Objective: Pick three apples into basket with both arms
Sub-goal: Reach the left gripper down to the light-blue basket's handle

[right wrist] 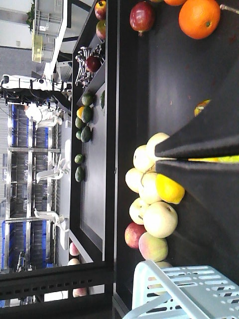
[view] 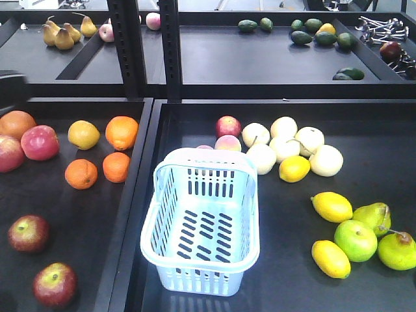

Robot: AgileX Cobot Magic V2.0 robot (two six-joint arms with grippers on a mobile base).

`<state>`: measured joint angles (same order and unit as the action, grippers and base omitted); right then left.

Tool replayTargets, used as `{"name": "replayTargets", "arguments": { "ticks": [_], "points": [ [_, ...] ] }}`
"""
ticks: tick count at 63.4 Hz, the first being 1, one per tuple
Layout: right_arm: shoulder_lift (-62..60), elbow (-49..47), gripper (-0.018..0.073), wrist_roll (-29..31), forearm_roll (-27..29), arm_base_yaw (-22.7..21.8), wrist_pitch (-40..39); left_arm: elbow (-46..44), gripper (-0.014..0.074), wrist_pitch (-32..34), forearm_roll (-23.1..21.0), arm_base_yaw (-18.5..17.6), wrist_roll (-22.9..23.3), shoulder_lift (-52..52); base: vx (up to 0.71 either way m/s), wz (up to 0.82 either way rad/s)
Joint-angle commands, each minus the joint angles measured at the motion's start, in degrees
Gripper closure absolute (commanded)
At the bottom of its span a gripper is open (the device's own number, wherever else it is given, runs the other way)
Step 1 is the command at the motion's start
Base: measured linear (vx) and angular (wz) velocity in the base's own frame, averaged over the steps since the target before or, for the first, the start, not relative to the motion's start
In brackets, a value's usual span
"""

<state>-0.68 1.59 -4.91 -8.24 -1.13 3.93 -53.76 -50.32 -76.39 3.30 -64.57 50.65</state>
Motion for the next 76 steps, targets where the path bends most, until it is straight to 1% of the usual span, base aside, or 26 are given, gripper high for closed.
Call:
{"name": "replayTargets", "arguments": {
  "ticks": [1,4,9,12,16,18,19,26,32,37,42,47,55,60,76],
  "points": [
    [-0.7,0.8,0.0564,0.5,-0.8,-0.4,-4.5,-4.2,0.0278,-2.2,-4.2,-0.3,-1.8,5.1,0.00,0.00],
    [-0.7,0.8,0.0564,0.5,-0.8,-0.4,-4.5,-5.9,0.0201,-4.6,-3.8,-0.3,-3.1,7.9,0.00,0.00],
    [-0.7,0.8,0.0564,0.5,-0.8,-0.4,-4.5,-9.1,0.0102,-7.6,-3.6,-0.4,-5.4,12.2,0.00,0.00],
    [-0.7,0.8,0.0564,0.5,-0.8,-0.4,-4.5,-11.3,0.0040,-9.1,-3.6,-0.5,-5.9,14.9,0.00,0.00],
    [-0.7,0.8,0.0564,0.5,-0.8,-0.4,-4.5,-14.5,-0.0003,-9.6,-2.8,-1.5,-6.1,18.2,0.00,0.00],
    [-0.7,0.8,0.0564,0.5,-0.8,-0.4,-4.5,-16.1,-0.0017,-9.4,-1.4,-2.4,-6.2,19.6,0.00,0.00],
    [-0.7,0.8,0.0564,0.5,-0.8,-0.4,-4.5,-17.3,-0.0022,-9.2,-0.1,-2.8,-6.2,20.6,0.00,0.00],
    [-0.7,0.8,0.0564,0.5,-0.8,-0.4,-4.5,-23.5,-0.0011,-8.9,7.6,-7.2,-6.2,26.1,0.00,0.00],
    [-0.7,0.8,0.0564,0.5,-0.8,-0.4,-4.5,-28.4,0.0012,-7.5,13.9,-12.6,-6.5,31.3,0.00,0.00],
    [-0.7,0.8,0.0564,0.5,-0.8,-0.4,-4.5,-32.0,0.0021,-6.5,19.6,-16.1,-7.1,35.2,0.00,0.00],
    [-0.7,0.8,0.0564,0.5,-0.8,-0.4,-4.5,-34.7,0.0022,-6.0,24.3,-19.0,-7.1,38.6,0.00,0.00],
    [-0.7,0.8,0.0564,0.5,-0.8,-0.4,-4.5,-36.5,0.0022,-5.5,27.8,-21.4,-7.1,41.9,0.00,0.00],
    [-0.7,0.8,0.0564,0.5,-0.8,-0.4,-4.5,-37.7,0.0022,-4.4,31.9,-23.5,-7.1,45.9,0.00,0.00],
    [-0.7,0.8,0.0564,0.5,-0.8,-0.4,-4.5,-37.7,0.0022,-3.8,33.3,-24.3,-7.1,47.5,0.00,0.00],
    [-0.7,0.8,0.0564,0.5,-0.8,-0.4,-4.5,-37.7,0.0022,-3.3,34.2,-24.4,-7.4,51.2,0.00,0.00]
  ]
}}
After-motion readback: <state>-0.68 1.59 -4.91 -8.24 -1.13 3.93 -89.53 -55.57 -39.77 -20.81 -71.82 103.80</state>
